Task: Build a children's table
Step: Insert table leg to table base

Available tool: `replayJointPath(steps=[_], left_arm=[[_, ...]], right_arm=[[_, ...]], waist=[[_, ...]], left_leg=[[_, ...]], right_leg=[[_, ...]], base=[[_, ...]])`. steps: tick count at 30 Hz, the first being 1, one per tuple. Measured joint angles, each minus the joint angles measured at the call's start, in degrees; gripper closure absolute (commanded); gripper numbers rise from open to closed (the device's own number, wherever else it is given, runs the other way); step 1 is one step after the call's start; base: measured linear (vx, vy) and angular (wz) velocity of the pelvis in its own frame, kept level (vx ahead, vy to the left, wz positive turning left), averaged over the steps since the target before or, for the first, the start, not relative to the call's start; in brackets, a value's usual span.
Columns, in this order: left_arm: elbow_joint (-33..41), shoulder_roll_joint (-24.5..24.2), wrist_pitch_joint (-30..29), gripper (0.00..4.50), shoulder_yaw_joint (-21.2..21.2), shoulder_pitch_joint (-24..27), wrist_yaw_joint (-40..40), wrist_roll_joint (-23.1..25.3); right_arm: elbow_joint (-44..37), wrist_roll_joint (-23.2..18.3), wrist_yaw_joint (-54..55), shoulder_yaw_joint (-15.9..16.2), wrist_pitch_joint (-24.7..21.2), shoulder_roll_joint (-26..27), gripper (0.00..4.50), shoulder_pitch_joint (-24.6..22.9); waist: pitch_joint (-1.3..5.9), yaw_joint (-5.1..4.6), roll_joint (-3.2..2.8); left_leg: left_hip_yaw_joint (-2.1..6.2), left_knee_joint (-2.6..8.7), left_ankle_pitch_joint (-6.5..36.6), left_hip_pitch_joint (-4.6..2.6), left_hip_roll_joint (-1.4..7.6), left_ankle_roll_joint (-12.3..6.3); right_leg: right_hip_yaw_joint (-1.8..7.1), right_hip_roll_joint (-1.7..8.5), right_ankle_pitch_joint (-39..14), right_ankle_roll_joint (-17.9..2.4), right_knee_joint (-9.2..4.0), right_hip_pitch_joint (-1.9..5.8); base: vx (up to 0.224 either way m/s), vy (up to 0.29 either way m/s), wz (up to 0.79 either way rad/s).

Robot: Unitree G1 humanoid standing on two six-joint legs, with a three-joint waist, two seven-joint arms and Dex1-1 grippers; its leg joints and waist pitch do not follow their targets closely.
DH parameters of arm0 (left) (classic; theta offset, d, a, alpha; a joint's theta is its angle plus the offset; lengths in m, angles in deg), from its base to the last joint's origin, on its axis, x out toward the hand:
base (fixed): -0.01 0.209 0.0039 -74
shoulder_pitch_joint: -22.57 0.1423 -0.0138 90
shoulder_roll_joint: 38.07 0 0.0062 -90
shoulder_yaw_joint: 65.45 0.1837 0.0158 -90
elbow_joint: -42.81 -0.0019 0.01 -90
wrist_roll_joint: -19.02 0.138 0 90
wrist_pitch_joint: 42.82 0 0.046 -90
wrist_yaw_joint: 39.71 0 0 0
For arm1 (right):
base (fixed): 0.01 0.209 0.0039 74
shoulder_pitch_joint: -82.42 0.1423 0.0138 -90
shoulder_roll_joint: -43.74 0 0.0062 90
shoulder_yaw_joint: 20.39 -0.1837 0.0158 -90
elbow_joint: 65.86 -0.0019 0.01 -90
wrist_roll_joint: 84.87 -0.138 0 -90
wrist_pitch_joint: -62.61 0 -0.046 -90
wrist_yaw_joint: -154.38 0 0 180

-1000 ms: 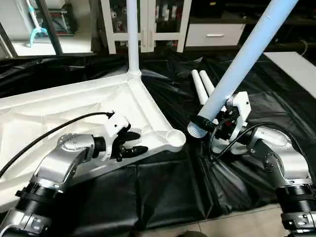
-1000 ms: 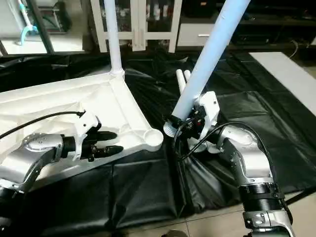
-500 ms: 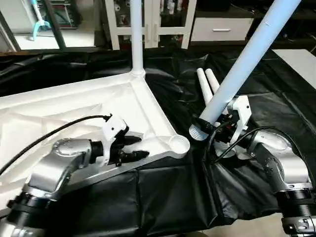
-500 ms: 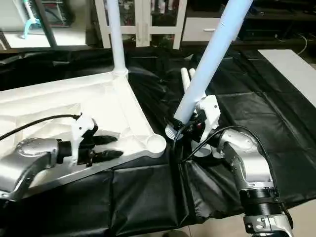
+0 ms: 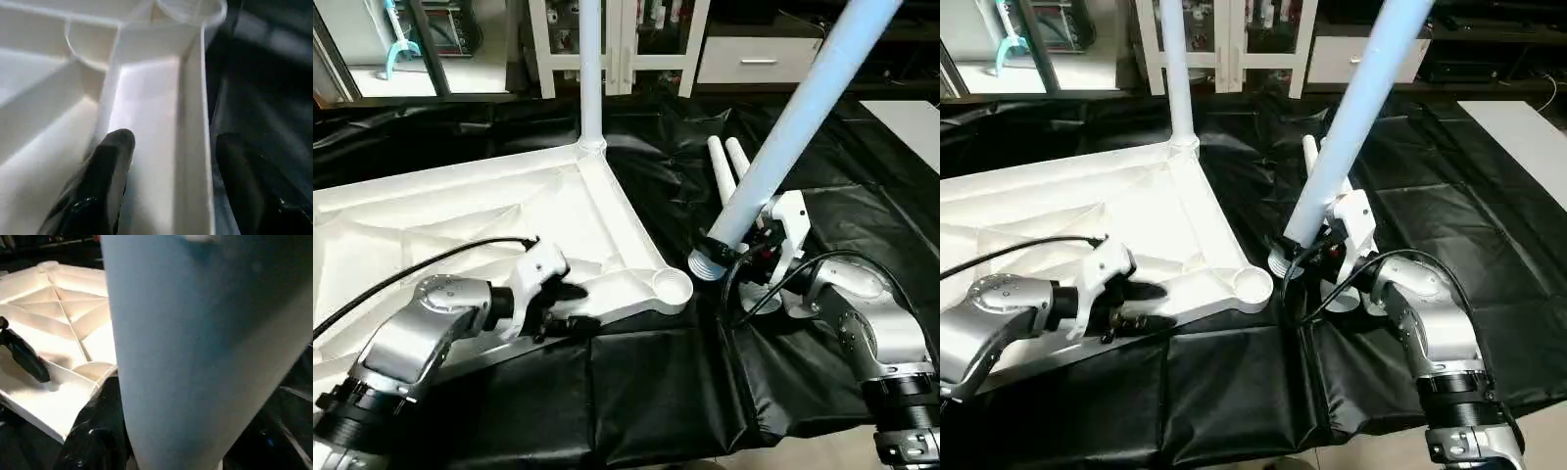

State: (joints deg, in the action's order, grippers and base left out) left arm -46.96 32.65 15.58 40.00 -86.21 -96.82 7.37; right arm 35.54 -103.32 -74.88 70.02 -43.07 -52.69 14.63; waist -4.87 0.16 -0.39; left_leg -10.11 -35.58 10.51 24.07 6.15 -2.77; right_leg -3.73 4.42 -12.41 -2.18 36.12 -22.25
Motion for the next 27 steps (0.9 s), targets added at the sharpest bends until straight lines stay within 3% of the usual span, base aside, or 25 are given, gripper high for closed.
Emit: replayJointPath(steps=[11, 16, 17, 21, 27], left_arm=[[4.11, -1.82, -0.36, 1.67, 0.97, 0.72, 1.8, 3.06], [5.94, -3.17, 0.8, 2.15, 1.34, 2.88, 2.4, 4.86], [6.35, -3.22, 0.65, 2.42, 1.33, 3.05, 2.48, 4.87], [7.56, -3.12, 0.38, 2.55, 1.21, 4.04, 3.42, 4.67], [7.83, -2.31, 2.21, 3.16, 0.36, 5.53, 4.61, 4.77]], right_arm=[[0.09, 0.3, 0.11, 0.02, 0.82, 0.06, 2.62, 0.68], [0.17, 0.6, 0.23, 0.05, 0.89, 0.33, 2.62, 0.68], [0.21, 0.6, 0.28, 0.06, 0.93, 0.39, 2.62, 0.69], [0.93, 0.65, 0.45, 0.08, 1.55, 1.0, 2.62, 0.95], [1.18, 0.74, 0.57, 0.08, 2.14, 1.43, 2.62, 1.02]], waist=[[0.01, 0.02, -0.01], [0.01, 0.0, -0.01], [0.01, 0.06, -0.01], [0.01, 0.11, -0.02], [0.04, 0.14, -0.05]], left_leg=[[0.0, -0.06, 0.0, 0.0, 0.03, 0.0], [0.0, -0.06, 0.0, 0.0, 0.06, 0.0], [0.0, -0.06, 0.0, 0.0, 0.07, 0.0], [0.0, -0.08, 0.0, -0.01, 0.08, 0.0], [0.0, -0.11, -0.01, -0.04, 0.09, 0.01]], right_leg=[[-0.01, 0.0, 0.0, 0.0, 0.05, 0.01], [-0.04, -0.02, 0.0, 0.0, 0.05, 0.01], [-0.05, -0.03, 0.0, 0.0, 0.05, 0.01], [-0.05, -0.04, 0.0, 0.0, 0.07, 0.02], [-0.06, -0.04, 0.0, 0.0, 0.09, 0.06]], base=[[0.0, 0.0, 0.0], [0.0, 0.0, 0.0], [0.0, 0.0, 0.0], [0.0, 0.0, 0.0], [0.0, 0.0, 0.0]])
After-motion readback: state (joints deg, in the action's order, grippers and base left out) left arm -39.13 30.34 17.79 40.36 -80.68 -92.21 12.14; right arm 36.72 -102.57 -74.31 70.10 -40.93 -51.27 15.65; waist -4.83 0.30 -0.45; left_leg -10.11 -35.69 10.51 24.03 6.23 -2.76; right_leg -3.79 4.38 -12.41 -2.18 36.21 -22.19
